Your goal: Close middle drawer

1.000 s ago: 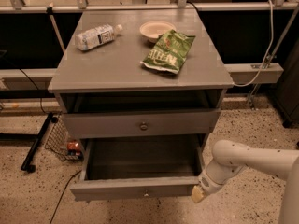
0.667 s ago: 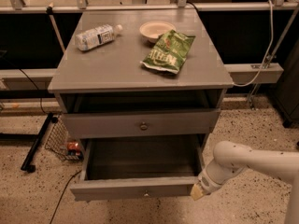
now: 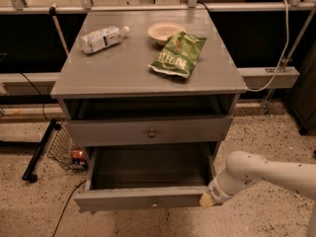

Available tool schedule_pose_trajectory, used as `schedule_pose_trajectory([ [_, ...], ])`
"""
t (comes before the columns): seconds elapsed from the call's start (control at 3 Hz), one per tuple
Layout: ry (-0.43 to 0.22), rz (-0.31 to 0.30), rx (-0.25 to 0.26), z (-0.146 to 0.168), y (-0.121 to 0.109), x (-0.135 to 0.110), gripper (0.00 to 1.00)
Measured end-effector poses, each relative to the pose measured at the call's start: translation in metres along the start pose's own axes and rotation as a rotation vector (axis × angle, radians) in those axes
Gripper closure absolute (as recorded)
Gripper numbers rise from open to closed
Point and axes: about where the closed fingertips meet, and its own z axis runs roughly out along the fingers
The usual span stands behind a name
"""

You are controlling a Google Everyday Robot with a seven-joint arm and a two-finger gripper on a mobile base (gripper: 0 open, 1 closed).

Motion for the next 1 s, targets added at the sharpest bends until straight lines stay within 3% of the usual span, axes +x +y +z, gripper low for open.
schedule_pose_trajectory([
  [0.33, -0.038, -0.003, 0.013, 0.001, -0.006, -0.01, 1.0],
  [1.0, -0.222, -0.009, 0.092, -0.006, -0.03, -0.057, 1.0],
])
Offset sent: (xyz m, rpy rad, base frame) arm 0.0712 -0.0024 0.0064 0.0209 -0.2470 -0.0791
